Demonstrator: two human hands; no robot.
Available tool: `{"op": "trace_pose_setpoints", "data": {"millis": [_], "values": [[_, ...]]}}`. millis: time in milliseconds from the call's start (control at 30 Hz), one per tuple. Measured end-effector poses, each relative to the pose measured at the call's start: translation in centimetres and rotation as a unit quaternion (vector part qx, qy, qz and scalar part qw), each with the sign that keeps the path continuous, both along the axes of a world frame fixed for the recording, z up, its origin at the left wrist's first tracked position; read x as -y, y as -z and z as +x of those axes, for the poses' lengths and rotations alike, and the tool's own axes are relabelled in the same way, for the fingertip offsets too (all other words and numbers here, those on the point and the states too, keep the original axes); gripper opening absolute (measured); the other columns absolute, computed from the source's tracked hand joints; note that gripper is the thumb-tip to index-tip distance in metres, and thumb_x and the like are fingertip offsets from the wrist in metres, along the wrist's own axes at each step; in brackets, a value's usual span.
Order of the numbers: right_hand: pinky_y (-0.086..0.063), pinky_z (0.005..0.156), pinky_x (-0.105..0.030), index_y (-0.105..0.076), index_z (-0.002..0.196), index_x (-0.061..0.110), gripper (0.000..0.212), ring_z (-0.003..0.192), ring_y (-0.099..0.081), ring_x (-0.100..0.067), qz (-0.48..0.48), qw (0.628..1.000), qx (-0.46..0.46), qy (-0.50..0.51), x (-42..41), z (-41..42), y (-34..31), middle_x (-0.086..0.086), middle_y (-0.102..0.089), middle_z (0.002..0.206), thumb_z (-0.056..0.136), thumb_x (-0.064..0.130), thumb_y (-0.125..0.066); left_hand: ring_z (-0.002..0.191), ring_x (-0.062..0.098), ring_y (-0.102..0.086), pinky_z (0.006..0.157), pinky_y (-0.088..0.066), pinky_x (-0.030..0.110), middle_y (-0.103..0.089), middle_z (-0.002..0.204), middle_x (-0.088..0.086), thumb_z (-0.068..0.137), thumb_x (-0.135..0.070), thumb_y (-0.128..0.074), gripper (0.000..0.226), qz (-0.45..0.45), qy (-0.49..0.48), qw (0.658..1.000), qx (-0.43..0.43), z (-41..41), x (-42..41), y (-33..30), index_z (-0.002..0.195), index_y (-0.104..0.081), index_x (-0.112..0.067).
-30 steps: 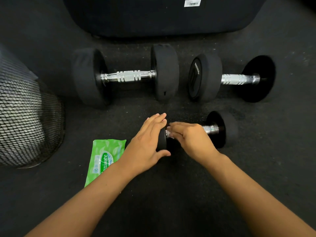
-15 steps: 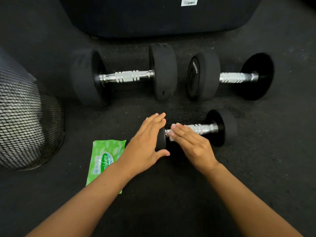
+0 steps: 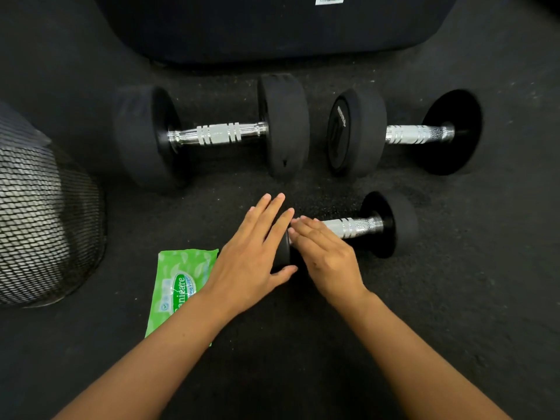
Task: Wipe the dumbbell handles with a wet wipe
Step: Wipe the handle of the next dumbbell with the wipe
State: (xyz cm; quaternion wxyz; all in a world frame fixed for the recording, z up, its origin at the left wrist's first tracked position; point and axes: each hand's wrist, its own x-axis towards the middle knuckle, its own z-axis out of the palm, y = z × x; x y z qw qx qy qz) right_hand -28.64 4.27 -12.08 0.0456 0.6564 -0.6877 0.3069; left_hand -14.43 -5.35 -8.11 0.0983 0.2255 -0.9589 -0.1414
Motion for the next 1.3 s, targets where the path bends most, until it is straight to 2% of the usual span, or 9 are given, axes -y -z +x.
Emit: {"op": "trace_pose_setpoints", "data": {"millis": [100, 233, 367, 500, 667, 833, 1000, 1133, 1300], "values": [[-0.043, 0.101, -0.035, -0.066, 0.111, 0.001, 0.026, 0.115, -0.057, -0.024, 0.014, 0.999, -0.007, -0.044, -0.9, -1.9, -0.6, -0.012, -0.063, 0.119, 0.085, 0.004, -0.061, 0.143, 0.021, -0.012, 0.115, -0.016, 0.036, -0.021, 0.153, 0.009, 0.077, -0.045, -0.065, 0.085, 0.006, 0.007, 1.000, 0.006, 0.1, -0.1, 0.0, 0.144, -0.028, -0.009], [-0.050, 0.092, -0.038, -0.070, 0.102, 0.002, 0.025, 0.101, -0.065, -0.027, 0.056, 0.998, 0.021, 0.028, 1.3, -0.6, -1.5, -0.013, -0.069, 0.106, 0.079, 0.008, -0.063, 0.141, 0.022, -0.019, 0.115, -0.015, 0.036, -0.030, 0.150, 0.010, 0.074, -0.041, -0.071, 0.086, 0.009, 0.003, 1.000, -0.010, -0.2, 0.0, 0.2, 0.142, -0.031, -0.006], [-0.048, 0.095, -0.037, -0.068, 0.108, 0.005, 0.028, 0.110, -0.061, -0.025, 0.073, 0.997, 0.026, -0.014, -0.2, -1.0, -1.5, -0.011, -0.066, 0.114, 0.080, 0.008, -0.063, 0.140, 0.021, -0.020, 0.114, -0.013, 0.035, -0.032, 0.149, 0.009, 0.073, -0.042, -0.072, 0.088, 0.021, 0.009, 1.000, -0.012, -0.2, 0.3, 0.2, 0.142, -0.032, -0.006], [-0.055, 0.082, -0.039, -0.071, 0.100, 0.005, 0.025, 0.098, -0.066, -0.026, 0.118, 0.989, 0.073, 0.039, 2.0, -0.6, -3.0, -0.011, -0.070, 0.103, 0.078, 0.011, -0.059, 0.140, 0.021, -0.019, 0.115, -0.011, 0.034, -0.032, 0.149, 0.010, 0.072, -0.040, -0.073, 0.089, 0.030, 0.009, 0.999, -0.030, -0.2, 0.2, 0.3, 0.142, -0.032, -0.005], [-0.050, 0.091, -0.038, -0.071, 0.101, 0.009, 0.027, 0.101, -0.065, -0.026, 0.174, 0.981, 0.080, 0.018, 0.4, -1.1, -3.8, -0.010, -0.070, 0.106, 0.079, 0.012, -0.055, 0.139, 0.018, -0.019, 0.113, -0.017, 0.037, -0.032, 0.149, 0.007, 0.069, -0.041, -0.077, 0.092, 0.043, 0.009, 0.999, -0.029, 0.0, 0.2, 0.3, 0.142, -0.032, -0.008], [-0.045, 0.073, -0.035, -0.070, 0.094, 0.016, 0.020, 0.089, -0.060, -0.032, 0.299, 0.951, 0.038, 0.074, 4.2, -1.7, -5.6, -0.011, -0.069, 0.089, 0.090, 0.021, -0.051, 0.140, 0.020, -0.019, 0.114, -0.015, 0.036, -0.030, 0.150, 0.007, 0.069, -0.040, -0.076, 0.093, 0.038, 0.005, 0.999, -0.030, 0.0, 0.1, 0.4, 0.143, -0.029, -0.008], [-0.049, 0.080, -0.039, -0.072, 0.094, 0.019, 0.019, 0.092, -0.060, -0.031, 0.371, 0.921, 0.107, 0.048, 5.2, -3.1, -6.2, -0.013, -0.068, 0.089, 0.089, 0.023, -0.054, 0.140, 0.020, -0.020, 0.114, -0.019, 0.039, -0.031, 0.149, 0.008, 0.069, -0.040, -0.076, 0.093, 0.041, 0.010, 0.999, -0.034, 0.0, 0.0, 0.3, 0.143, -0.029, -0.009], [-0.047, 0.075, -0.034, -0.071, 0.089, 0.011, 0.020, 0.091, -0.060, -0.031, 0.407, 0.910, 0.084, 0.015, 6.7, -3.0, -6.4, -0.015, -0.067, 0.089, 0.089, 0.018, -0.052, 0.140, 0.021, -0.020, 0.113, -0.022, 0.042, -0.031, 0.149, 0.008, 0.068, -0.040, -0.077, 0.093, 0.043, 0.006, 0.998, -0.034, -0.1, 0.1, 0.4, 0.142, -0.031, -0.008], [-0.047, 0.083, -0.035, -0.072, 0.095, 0.010, 0.021, 0.096, -0.059, -0.027, 0.434, 0.898, 0.072, -0.012, 7.2, -3.7, -7.4, -0.011, -0.068, 0.095, 0.091, 0.018, -0.052, 0.140, 0.020, -0.019, 0.114, -0.016, 0.037, -0.031, 0.149, 0.008, 0.068, -0.040, -0.077, 0.092, 0.045, 0.008, 0.998, -0.034, 0.0, -0.1, 0.3, 0.142, -0.031, -0.008]]}}
